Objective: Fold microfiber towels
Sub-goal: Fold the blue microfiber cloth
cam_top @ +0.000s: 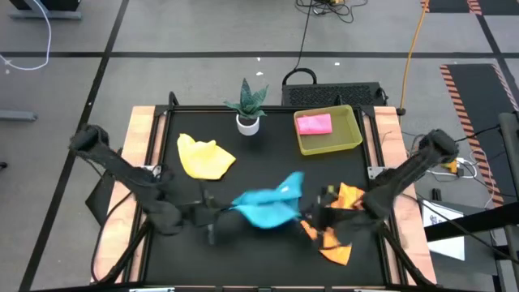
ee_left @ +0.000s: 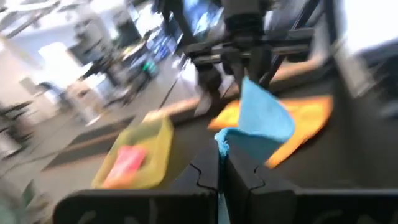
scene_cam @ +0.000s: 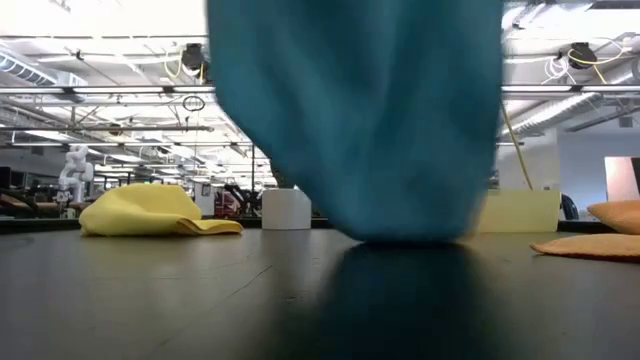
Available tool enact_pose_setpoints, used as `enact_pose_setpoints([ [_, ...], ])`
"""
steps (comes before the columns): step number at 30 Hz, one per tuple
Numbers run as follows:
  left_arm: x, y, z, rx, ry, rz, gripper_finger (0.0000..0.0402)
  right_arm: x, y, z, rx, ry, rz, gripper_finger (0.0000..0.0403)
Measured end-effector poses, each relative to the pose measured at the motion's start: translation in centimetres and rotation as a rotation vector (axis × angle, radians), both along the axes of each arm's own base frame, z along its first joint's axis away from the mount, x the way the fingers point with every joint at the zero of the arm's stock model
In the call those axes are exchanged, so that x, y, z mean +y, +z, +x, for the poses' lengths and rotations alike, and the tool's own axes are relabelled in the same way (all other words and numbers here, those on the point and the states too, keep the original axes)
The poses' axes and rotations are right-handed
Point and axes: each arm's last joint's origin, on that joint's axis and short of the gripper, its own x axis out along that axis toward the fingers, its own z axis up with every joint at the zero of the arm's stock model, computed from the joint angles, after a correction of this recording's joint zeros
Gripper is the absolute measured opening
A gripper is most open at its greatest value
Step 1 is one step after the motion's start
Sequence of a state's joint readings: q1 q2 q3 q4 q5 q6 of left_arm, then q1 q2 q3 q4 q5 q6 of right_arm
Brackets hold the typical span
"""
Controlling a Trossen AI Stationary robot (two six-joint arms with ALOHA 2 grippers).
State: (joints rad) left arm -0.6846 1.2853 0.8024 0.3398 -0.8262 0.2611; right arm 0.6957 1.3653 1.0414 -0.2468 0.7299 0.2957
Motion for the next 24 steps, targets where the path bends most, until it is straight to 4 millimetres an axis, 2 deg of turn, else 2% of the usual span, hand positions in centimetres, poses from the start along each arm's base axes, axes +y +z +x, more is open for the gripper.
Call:
enact_pose_setpoints([
  [4,-0.4,3.8,-3.5,-0.136,-0.177,-0.133,0.0005,1.7,6.2,-2.4,-0.327,0.263,0.102,0.0001],
  [6,-0.3,5.4,-5.0,-0.205,-0.258,-0.193,0.0008,2.1,8.3,-3.6,-0.458,0.352,0.116,0.0001],
  [8,0.0,6.4,-6.1,-0.244,-0.301,-0.210,0.0009,1.8,9.5,-4.3,-0.534,0.372,0.098,0.0001],
  [10,0.5,7.1,-6.7,-0.267,-0.295,-0.201,0.0005,1.3,9.9,-4.6,-0.548,0.338,0.077,0.0001],
  [13,1.3,7.0,-6.7,-0.241,-0.207,-0.167,0.0006,0.0,9.7,-4.2,-0.496,0.211,0.023,0.0001],
  [18,3.1,5.8,-5.3,-0.149,0.040,-0.073,0.0004,-2.9,8.2,-2.6,-0.363,0.000,-0.102,0.0001],
  [24,6.9,5.6,-3.3,-0.106,0.301,0.044,0.0005,-7.4,7.3,-0.4,-0.264,-0.197,-0.224,0.0000],
])
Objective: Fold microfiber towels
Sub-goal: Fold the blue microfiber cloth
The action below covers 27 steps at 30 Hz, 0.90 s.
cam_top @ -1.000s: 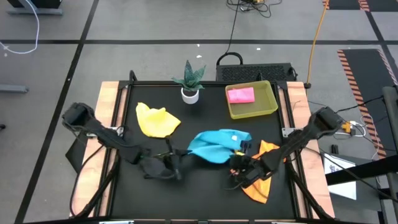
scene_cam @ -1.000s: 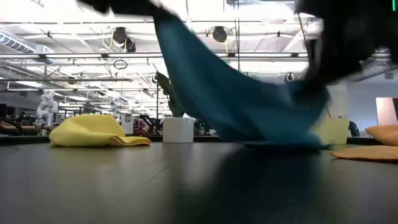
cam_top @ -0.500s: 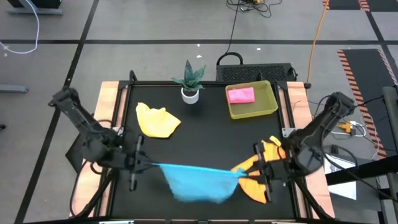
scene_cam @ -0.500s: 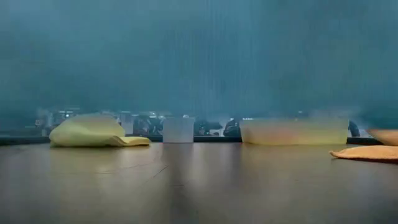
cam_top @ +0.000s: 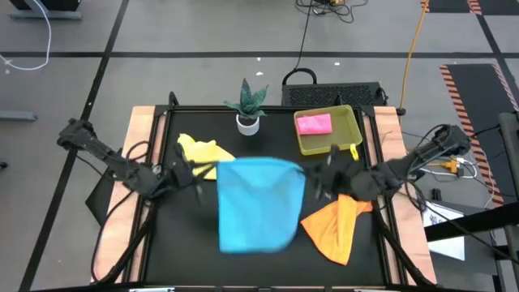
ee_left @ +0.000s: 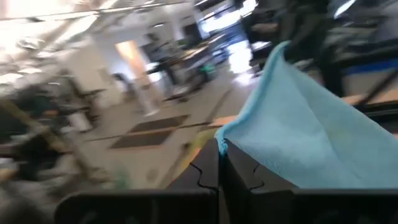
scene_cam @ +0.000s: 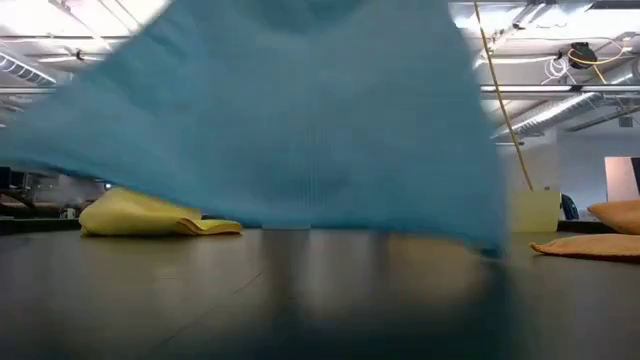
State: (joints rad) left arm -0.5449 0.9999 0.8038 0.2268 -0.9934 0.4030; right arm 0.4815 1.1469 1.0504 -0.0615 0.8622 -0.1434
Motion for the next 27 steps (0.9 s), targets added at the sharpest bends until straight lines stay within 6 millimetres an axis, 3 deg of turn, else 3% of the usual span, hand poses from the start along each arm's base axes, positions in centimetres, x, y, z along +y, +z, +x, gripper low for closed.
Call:
enact_pose_setpoints([
  [4,1.8,1.0,0.7,-0.011,0.049,0.125,0.0006,-1.8,0.6,0.6,-0.010,-0.066,-0.072,0.0000],
  [7,1.5,1.2,0.7,0.005,-0.017,0.215,0.0005,-1.6,0.8,0.5,-0.015,-0.052,-0.095,0.0000],
  [16,-1.9,-0.1,-0.6,0.078,-0.254,0.201,0.0003,4.1,-0.4,-1.5,0.017,0.209,-0.113,0.0000],
  [22,-4.4,-0.4,-1.9,0.030,-0.420,0.044,0.0008,6.7,-2.4,-2.5,0.000,0.549,0.122,0.0000],
  [27,-6.0,1.3,-3.3,-0.129,-0.550,-0.007,0.0006,7.4,-0.5,-2.9,-0.222,0.630,0.173,0.0000],
])
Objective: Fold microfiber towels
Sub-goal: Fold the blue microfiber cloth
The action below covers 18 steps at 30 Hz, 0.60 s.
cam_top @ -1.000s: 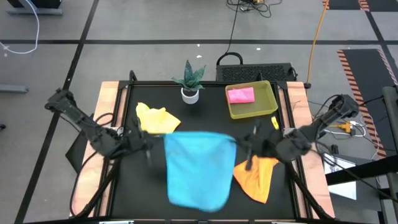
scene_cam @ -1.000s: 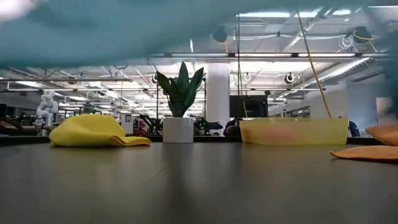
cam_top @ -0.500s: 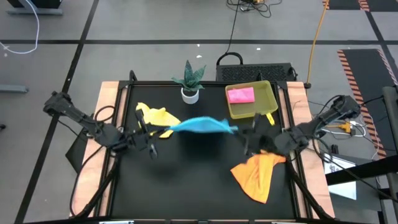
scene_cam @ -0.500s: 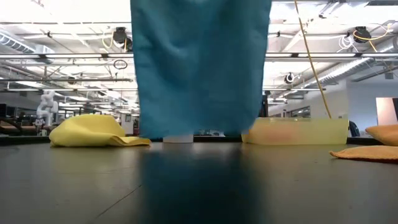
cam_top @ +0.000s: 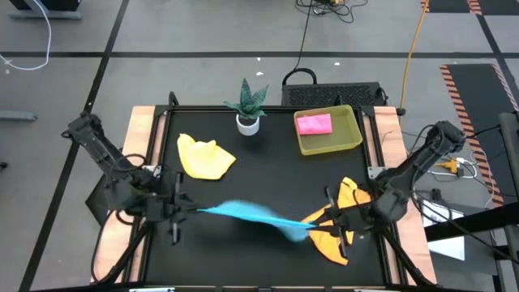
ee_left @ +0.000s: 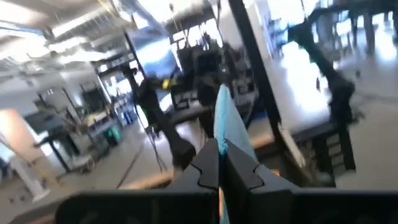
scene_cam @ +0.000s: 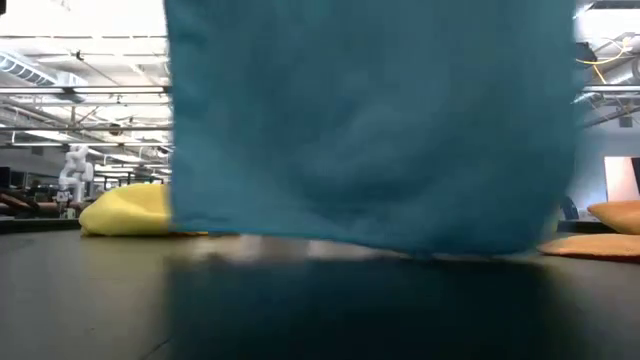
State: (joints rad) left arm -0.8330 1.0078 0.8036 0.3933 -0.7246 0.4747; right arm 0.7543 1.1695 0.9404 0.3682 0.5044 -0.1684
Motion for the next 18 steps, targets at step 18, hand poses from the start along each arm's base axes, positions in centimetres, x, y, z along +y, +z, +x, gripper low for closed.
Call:
enact_pose_setpoints([
  [18,7.0,-0.4,3.3,0.105,0.676,0.123,0.0007,-9.1,-0.4,3.4,0.115,-0.699,-0.296,0.0000],
])
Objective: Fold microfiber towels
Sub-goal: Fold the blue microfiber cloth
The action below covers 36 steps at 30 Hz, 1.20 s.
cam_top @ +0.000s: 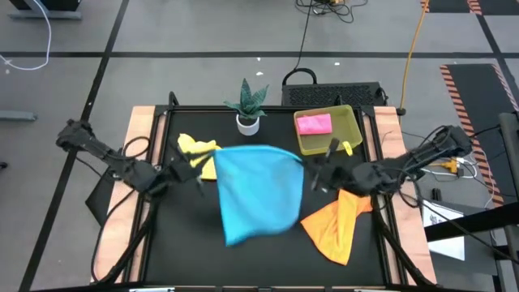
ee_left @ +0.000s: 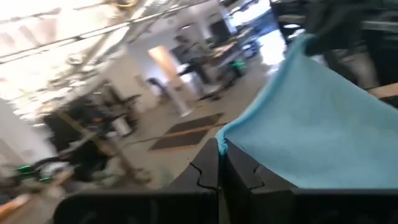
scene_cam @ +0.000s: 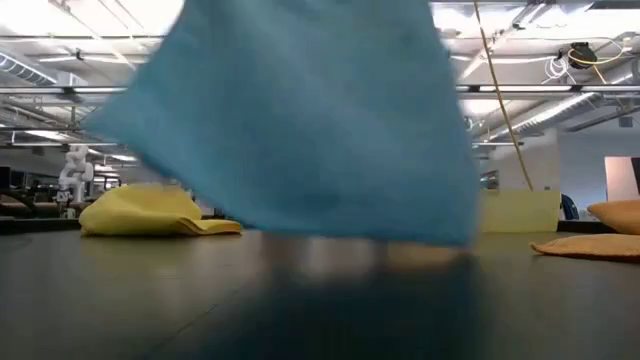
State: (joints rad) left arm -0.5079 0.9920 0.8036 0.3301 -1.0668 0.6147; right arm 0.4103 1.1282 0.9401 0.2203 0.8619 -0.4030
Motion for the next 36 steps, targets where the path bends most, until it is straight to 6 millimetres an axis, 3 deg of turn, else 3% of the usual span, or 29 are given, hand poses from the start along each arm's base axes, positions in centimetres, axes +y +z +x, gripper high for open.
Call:
enact_pose_setpoints([
  [3,0.9,0.8,0.2,-0.013,0.023,0.078,0.0003,-0.6,0.9,0.1,-0.051,-0.025,-0.052,0.0000],
  [6,0.7,1.3,0.0,-0.017,-0.062,0.149,0.0007,0.2,1.8,-0.2,-0.089,0.003,-0.112,0.0000],
  [11,-0.7,-0.8,-0.3,0.132,-0.174,0.135,0.0004,2.1,0.4,-0.9,0.015,0.100,-0.102,0.0000],
  [14,-1.5,-3.2,-0.7,0.270,-0.268,0.022,0.0007,2.9,-2.5,-1.1,0.114,0.212,0.057,0.0000],
  [20,-4.0,-8.7,-0.8,0.506,-0.524,-0.326,0.0006,3.8,-11.0,-1.8,0.216,0.590,0.502,0.0000],
  [26,-7.7,-14.0,0.0,0.542,-0.724,-0.517,0.0004,4.8,-17.5,-2.8,0.224,0.764,0.744,0.0000],
  [31,-10.2,-16.8,0.7,0.532,-0.781,-0.594,0.0007,6.8,-20.2,-1.4,0.325,0.848,0.831,0.0000],
  [36,-10.8,-17.5,0.9,0.522,-0.785,-0.597,0.0008,8.8,-20.4,0.5,0.445,0.900,0.850,0.0000],
])
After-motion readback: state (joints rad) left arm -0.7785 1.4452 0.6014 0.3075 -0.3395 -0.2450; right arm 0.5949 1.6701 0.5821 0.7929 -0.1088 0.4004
